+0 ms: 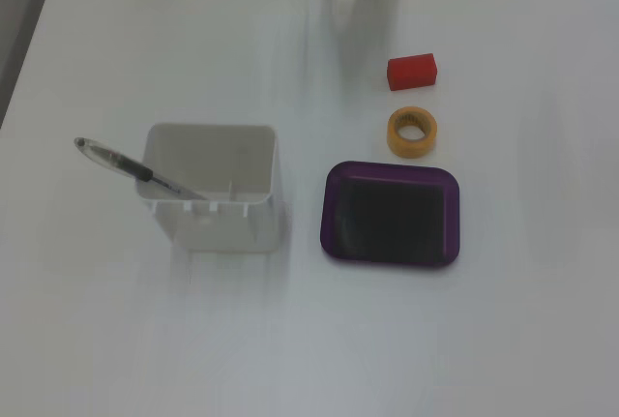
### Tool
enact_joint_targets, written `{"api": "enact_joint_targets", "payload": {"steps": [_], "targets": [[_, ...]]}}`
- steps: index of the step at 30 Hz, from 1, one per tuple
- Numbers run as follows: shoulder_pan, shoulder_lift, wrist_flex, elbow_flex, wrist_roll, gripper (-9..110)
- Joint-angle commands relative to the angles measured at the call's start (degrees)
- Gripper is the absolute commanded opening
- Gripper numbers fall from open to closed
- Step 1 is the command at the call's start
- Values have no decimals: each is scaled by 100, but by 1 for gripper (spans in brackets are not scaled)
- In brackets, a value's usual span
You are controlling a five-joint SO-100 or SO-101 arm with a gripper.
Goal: Grab up the yellow tape and put it in the box.
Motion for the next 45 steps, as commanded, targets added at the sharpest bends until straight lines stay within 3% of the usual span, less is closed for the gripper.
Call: {"api": "enact_joint_targets", "payload": {"steps": [1,5,13,17,45], "targets": [[-18,-1529,-9,-1204,-114,0],[-88,-3182,483,-2259,-519,0],[-1213,-5326,1125,-3841,-598,4],[-1617,-5924,1318,-4421,-598,9],[-1608,-8517,800,-5722,-668,10]]}}
